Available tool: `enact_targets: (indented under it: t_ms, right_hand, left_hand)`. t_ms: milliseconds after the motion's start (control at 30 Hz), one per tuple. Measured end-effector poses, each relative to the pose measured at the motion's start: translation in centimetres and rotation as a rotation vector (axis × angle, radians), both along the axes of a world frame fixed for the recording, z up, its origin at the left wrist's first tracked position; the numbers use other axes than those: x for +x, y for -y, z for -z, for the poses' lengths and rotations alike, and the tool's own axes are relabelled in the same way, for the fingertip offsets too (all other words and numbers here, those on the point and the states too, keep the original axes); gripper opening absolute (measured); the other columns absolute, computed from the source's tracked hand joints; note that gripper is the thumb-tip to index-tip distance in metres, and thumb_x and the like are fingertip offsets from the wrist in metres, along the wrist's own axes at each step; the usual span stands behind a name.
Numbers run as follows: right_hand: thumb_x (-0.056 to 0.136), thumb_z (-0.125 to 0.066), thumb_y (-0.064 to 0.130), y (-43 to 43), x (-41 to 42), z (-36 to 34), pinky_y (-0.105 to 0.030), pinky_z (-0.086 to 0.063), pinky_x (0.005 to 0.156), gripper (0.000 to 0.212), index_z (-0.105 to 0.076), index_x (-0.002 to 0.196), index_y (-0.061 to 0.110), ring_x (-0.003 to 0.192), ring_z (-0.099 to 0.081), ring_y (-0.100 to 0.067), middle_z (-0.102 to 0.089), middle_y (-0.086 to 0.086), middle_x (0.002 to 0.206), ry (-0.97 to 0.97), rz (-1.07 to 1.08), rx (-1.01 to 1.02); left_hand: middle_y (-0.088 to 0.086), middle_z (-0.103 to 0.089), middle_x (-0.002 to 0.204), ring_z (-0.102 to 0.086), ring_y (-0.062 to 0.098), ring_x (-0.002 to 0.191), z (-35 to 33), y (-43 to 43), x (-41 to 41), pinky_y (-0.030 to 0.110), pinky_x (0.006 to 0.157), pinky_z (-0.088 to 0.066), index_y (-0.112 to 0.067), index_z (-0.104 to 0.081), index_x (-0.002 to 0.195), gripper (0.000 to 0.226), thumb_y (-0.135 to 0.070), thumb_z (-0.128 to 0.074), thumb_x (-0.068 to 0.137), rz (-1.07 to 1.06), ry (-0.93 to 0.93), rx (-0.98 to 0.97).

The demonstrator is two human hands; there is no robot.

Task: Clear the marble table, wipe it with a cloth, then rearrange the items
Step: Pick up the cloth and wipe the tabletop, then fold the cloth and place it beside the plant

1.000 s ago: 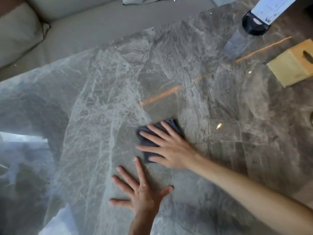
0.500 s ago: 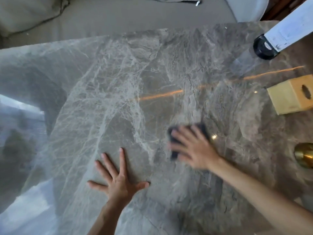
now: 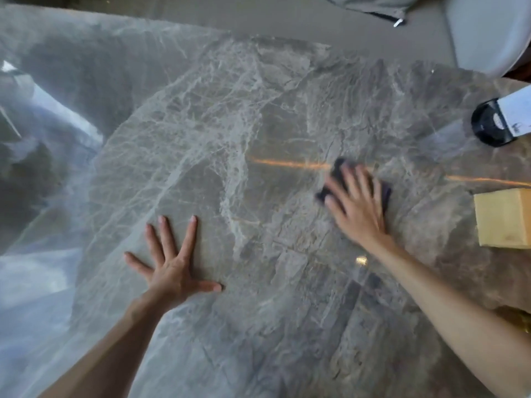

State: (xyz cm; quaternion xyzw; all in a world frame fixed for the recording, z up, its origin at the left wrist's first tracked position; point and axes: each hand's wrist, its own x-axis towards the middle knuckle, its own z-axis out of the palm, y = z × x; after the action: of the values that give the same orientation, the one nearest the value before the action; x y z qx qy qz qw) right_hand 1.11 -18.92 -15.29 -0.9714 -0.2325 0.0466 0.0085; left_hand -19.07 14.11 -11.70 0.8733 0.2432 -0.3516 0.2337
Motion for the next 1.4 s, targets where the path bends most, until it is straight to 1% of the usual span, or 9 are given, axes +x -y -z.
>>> enact_targets:
  t_ms: [100, 367, 533, 667, 800, 933, 1033, 1200, 1400]
  right_hand:
    - [0.095, -0.023, 0.062, -7.0, 4.1, -0.1, -0.064, -0.007, 0.116, 0.057, -0.018, 0.151, 0.047, 0.152, -0.005, -0.03, -0.013, -0.002, 0.164, -0.053, 0.484, 0.073]
    - [0.098, -0.033, 0.063, -10.8, -10.8, 0.2, -0.054, -0.018, 0.118, 0.054, -0.029, 0.148, 0.045, 0.151, -0.016, -0.023, -0.025, 0.003, 0.161, -0.059, -0.461, 0.143]
    - [0.1, -0.034, 0.056, -6.9, -21.5, 0.2, -0.051, -0.025, 0.117, 0.046, -0.04, 0.144, 0.044, 0.147, -0.027, -0.022, -0.035, 0.006, 0.157, -0.146, -0.791, 0.2]
    - [0.102, -0.034, 0.049, -7.3, -29.6, -0.1, -0.045, -0.03, 0.115, 0.037, -0.06, 0.127, 0.04, 0.14, -0.042, -0.013, -0.054, 0.012, 0.142, -0.454, -0.965, 0.382]
    - [0.101, -0.043, 0.048, -11.5, -36.4, -2.2, -0.032, -0.034, 0.111, 0.03, -0.064, 0.121, 0.04, 0.12, -0.056, -0.006, -0.064, 0.017, 0.129, -0.891, -1.015, 0.43]
    - [0.093, -0.048, 0.061, -16.6, -41.6, -4.7, -0.031, -0.042, 0.106, 0.049, -0.061, 0.129, 0.03, 0.121, -0.056, -0.009, -0.064, 0.005, 0.132, -1.716, -0.488, 0.358]
    - [0.081, -0.054, 0.073, -19.8, -41.1, -9.0, -0.04, -0.039, 0.112, 0.069, -0.061, 0.13, 0.024, 0.128, -0.055, -0.019, -0.061, -0.002, 0.135, -2.229, 0.177, 0.518]
    - [0.097, -0.032, 0.064, -24.3, -36.7, -19.4, -0.042, -0.022, 0.121, 0.073, -0.042, 0.146, 0.01, 0.14, -0.038, -0.027, -0.043, -0.013, 0.15, -2.421, 0.4, 0.931]
    - [0.1, -0.022, 0.059, -27.5, -27.4, -29.9, -0.035, -0.014, 0.124, 0.072, -0.034, 0.15, 0.01, 0.146, -0.027, -0.019, -0.022, -0.007, 0.161, -2.306, 0.335, 1.277]
  left_hand:
    - [0.007, 0.049, 0.146, 0.047, 0.032, 0.132, 0.4, -0.1, -0.1, 0.075, 0.099, 0.018, -0.058, 0.031, 0.133, 0.146, -0.082, -0.069, 0.029, -0.015, 0.027, 0.002]
    - [0.008, 0.035, 0.154, 0.039, 0.032, 0.137, 0.6, 0.3, -1.1, 0.075, 0.101, 0.015, -0.052, 0.03, 0.136, 0.142, -0.077, -0.073, 0.042, -0.005, 0.121, 0.054]
    - [0.003, -0.009, 0.162, 0.005, 0.027, 0.15, -1.0, 3.9, -10.5, 0.051, 0.121, -0.001, -0.028, -0.007, 0.152, 0.079, -0.045, -0.05, 0.089, -0.23, 0.528, 0.042]
    - [0.003, -0.029, 0.153, -0.008, 0.022, 0.148, -0.9, 7.4, -19.8, 0.045, 0.121, -0.014, -0.005, -0.033, 0.145, 0.055, -0.022, -0.042, 0.094, -0.527, 0.597, -0.12]
    - [-0.001, -0.043, 0.148, -0.033, 0.01, 0.142, -3.4, 8.2, -25.3, 0.037, 0.119, -0.028, -0.014, -0.045, 0.14, 0.041, -0.011, -0.046, 0.099, -1.044, 0.53, -0.261]
    - [0.007, -0.057, 0.136, -0.05, 0.015, 0.129, -9.3, 4.5, -29.0, 0.015, 0.105, -0.039, -0.009, -0.05, 0.136, 0.038, -0.021, -0.042, 0.101, -1.276, 0.437, -0.246]
    - [0.003, -0.057, 0.134, -0.051, 0.015, 0.128, -15.0, 1.8, -31.5, 0.028, 0.108, -0.037, -0.015, -0.046, 0.14, 0.044, -0.035, -0.04, 0.101, -1.315, 0.391, -0.26]
    - [-0.004, -0.066, 0.124, -0.062, 0.011, 0.114, -25.0, -1.1, -30.8, 0.027, 0.083, -0.05, -0.024, -0.056, 0.129, 0.039, -0.043, -0.048, 0.096, -1.336, 0.481, -0.432]
    - [0.014, -0.07, 0.11, -0.066, 0.023, 0.101, -34.4, -6.5, -22.0, 0.034, 0.086, -0.054, -0.007, -0.068, 0.111, 0.028, -0.022, -0.066, 0.087, -1.058, 0.713, -0.545]
